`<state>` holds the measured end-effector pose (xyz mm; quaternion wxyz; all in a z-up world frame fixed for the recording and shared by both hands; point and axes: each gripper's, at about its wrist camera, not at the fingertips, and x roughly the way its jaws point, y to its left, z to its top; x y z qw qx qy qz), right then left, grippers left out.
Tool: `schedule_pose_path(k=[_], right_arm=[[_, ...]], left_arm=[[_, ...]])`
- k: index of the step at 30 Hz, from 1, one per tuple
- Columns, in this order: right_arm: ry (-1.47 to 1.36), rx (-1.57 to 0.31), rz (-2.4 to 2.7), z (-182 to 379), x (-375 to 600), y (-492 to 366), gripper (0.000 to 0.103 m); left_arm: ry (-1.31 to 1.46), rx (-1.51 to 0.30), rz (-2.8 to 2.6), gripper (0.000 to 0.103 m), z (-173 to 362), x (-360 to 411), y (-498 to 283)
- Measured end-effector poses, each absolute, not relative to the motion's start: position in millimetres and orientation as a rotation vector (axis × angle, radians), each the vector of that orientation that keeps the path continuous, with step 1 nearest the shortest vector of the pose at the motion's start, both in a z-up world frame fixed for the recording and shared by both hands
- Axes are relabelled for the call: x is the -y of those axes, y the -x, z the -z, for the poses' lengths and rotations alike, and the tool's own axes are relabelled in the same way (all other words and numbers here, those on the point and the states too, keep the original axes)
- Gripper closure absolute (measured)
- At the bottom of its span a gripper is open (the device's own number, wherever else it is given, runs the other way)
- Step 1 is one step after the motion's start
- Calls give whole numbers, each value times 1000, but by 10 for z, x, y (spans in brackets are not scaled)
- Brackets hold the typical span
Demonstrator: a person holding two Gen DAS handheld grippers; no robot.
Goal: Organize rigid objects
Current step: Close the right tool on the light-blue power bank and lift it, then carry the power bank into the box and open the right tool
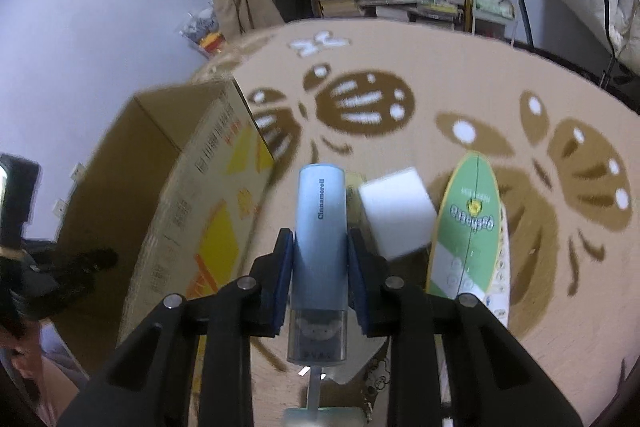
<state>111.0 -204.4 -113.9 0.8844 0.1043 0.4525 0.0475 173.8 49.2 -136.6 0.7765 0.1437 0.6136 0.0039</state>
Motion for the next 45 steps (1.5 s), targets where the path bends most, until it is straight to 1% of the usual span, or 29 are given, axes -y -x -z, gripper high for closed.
schedule_pose_path(k=[8,14,21,32,39,44,45], right_arm=[[-238,-839,-186,538,1829,-1216,74],[-218,-814,-256,368,1506,-1338,74],[-239,-841,-296,495,1269,-1412,74],[-251,-960,-275,973,1095,-1512,74],[-188,-964,-259,982,1027,-1509,74],[-215,-940,-266,919,1078,-1479,74],[-213,-939,-266,896,1086,-1475,73]], left_arm=[[-317,-1324,-10,91,1383,-486,-1725],[-320,-1323,-10,90,1384,-488,-1720],[-331,-1322,-22,89,1399,-473,-1723],[-367,-1303,-40,88,1390,-426,-1699],[-370,-1292,-38,89,1355,-407,-1684],[-358,-1301,-37,90,1354,-423,-1699],[-361,-1295,-44,88,1350,-428,-1697]])
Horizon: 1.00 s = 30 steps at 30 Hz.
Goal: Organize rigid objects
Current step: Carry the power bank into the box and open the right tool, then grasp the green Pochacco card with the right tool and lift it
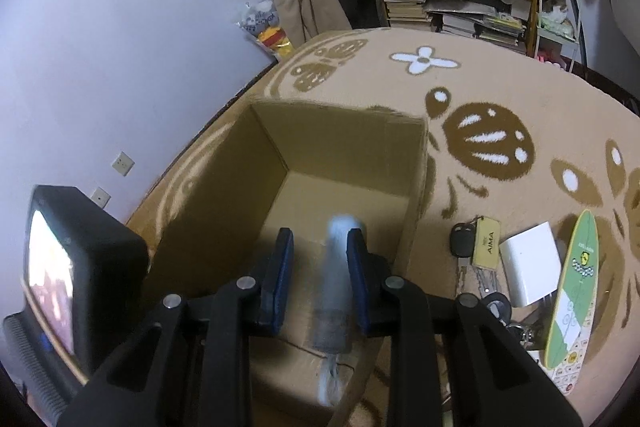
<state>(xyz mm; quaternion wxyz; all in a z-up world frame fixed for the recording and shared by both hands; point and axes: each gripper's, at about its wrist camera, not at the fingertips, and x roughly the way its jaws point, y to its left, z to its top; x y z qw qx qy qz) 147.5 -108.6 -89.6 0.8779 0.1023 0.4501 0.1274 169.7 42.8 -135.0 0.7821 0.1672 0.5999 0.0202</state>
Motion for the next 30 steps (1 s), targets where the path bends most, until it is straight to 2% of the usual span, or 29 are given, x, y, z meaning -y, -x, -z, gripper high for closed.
schedule_pose_path(k=[1,2,3,5,7,9,12,20,30], right_arm=[[-208,-937,-263,861,1098,-1463,72],[-200,-938,-253,835,1107,-1458,63],[-188,-938,-239,804,1118,-1448,49],[-176,-907,-236,716,1168,-1385,35],[-162,-880,-215,649,1225,-1333,28],[-145,-862,-188,603,1306,-1294,16],[-123,-836,-146,568,1458,-1249,7],[-137,-851,-1,752,2067,-1223,7],[-263,-925,108,1242,2746,-1134,7]], left_arm=[[-359,-1295,-42,89,1344,-431,-1698],[-358,-1295,-41,89,1341,-434,-1698],[-360,-1294,-41,89,1342,-433,-1696],[-361,-1294,-41,89,1339,-438,-1697],[-355,-1296,-40,89,1339,-441,-1696],[-352,-1297,-39,89,1343,-447,-1700],[-355,-1297,-39,89,1347,-446,-1702],[-353,-1298,-38,89,1352,-450,-1711],[-357,-1298,-40,89,1368,-455,-1714]])
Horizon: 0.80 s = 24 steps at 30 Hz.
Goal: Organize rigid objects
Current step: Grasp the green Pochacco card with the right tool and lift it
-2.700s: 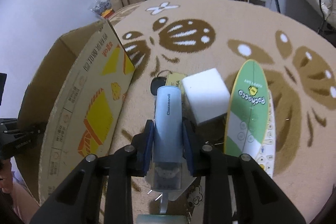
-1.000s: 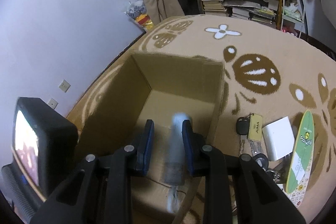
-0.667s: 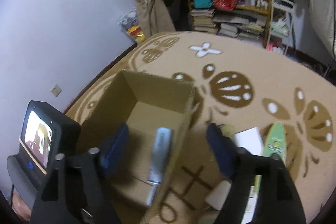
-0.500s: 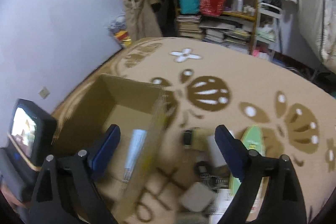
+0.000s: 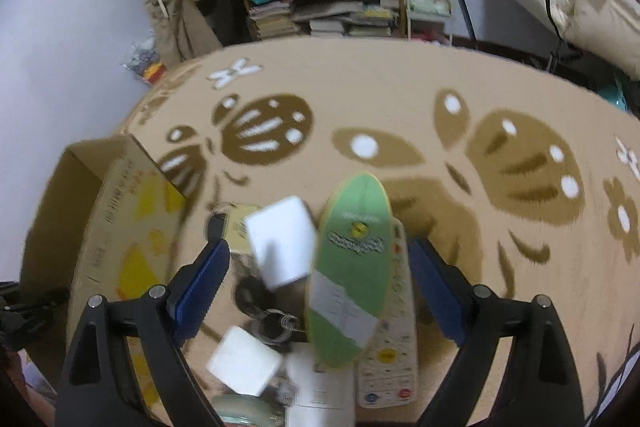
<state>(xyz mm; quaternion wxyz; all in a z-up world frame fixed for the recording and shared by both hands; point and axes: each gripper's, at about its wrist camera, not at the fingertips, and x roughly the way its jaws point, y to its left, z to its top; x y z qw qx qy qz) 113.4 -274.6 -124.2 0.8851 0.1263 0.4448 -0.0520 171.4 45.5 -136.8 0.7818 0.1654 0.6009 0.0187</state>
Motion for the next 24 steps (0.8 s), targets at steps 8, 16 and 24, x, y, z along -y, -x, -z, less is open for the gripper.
schedule_pose_path(k=[8,16,24], right_arm=[[-294,-959,112,1503,2893,-1141,16],[-315,-998,120,1681,2933,-1183,31],[-259,-997,146,1692,2874,-1180,31]], left_arm=[[-351,-1298,-41,89,1366,-461,-1709],[-351,-1297,-42,89,1364,-466,-1699],[-352,-1297,-42,89,1363,-465,-1700]])
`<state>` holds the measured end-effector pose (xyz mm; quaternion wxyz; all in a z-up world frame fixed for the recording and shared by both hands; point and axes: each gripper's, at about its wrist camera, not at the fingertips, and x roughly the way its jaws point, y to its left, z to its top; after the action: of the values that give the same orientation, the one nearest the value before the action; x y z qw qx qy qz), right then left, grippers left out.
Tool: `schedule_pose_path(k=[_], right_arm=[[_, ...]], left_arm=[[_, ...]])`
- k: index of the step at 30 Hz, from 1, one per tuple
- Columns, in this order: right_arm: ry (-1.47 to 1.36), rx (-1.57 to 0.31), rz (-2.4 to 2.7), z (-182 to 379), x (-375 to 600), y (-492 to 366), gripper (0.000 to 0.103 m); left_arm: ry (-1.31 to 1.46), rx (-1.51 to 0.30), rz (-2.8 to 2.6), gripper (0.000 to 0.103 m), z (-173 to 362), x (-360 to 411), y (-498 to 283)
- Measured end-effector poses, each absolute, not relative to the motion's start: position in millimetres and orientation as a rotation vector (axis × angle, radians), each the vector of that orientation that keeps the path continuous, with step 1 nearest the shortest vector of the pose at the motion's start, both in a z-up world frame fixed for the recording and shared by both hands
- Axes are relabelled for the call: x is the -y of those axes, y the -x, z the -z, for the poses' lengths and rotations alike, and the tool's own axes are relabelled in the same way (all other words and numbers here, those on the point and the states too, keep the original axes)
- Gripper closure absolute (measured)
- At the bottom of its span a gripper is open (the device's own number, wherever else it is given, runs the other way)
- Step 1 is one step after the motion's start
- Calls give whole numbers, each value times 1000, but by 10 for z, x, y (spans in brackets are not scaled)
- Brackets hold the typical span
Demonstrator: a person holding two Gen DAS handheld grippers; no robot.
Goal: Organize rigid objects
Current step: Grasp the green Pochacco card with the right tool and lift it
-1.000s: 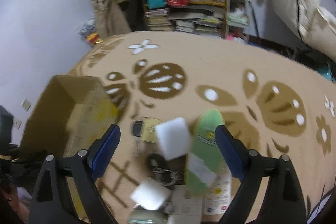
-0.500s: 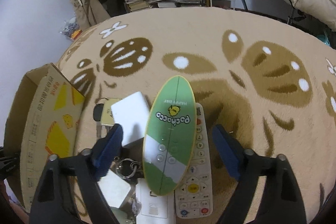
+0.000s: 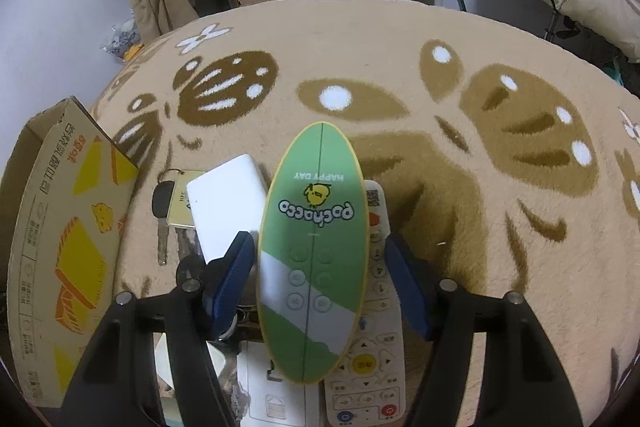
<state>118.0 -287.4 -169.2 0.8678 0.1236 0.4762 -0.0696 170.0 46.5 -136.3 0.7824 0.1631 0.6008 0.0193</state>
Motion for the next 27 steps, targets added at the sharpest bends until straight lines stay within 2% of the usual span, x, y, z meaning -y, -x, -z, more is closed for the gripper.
schedule_pose_path(k=[15,19,21,27], right_arm=[[-305,-1029,155,1796,2989,-1122,31],[-297,-1019,163,1783,2979,-1109,38],[-301,-1018,170,1775,2998,-1104,45],[-311,-1007,187,1762,3016,-1093,45]], left_arm=[[-356,-1297,-45,89,1365,-440,-1690],[-358,-1298,-45,88,1368,-438,-1689],[-358,-1298,-45,88,1368,-438,-1688],[-356,-1298,-43,88,1368,-437,-1686]])
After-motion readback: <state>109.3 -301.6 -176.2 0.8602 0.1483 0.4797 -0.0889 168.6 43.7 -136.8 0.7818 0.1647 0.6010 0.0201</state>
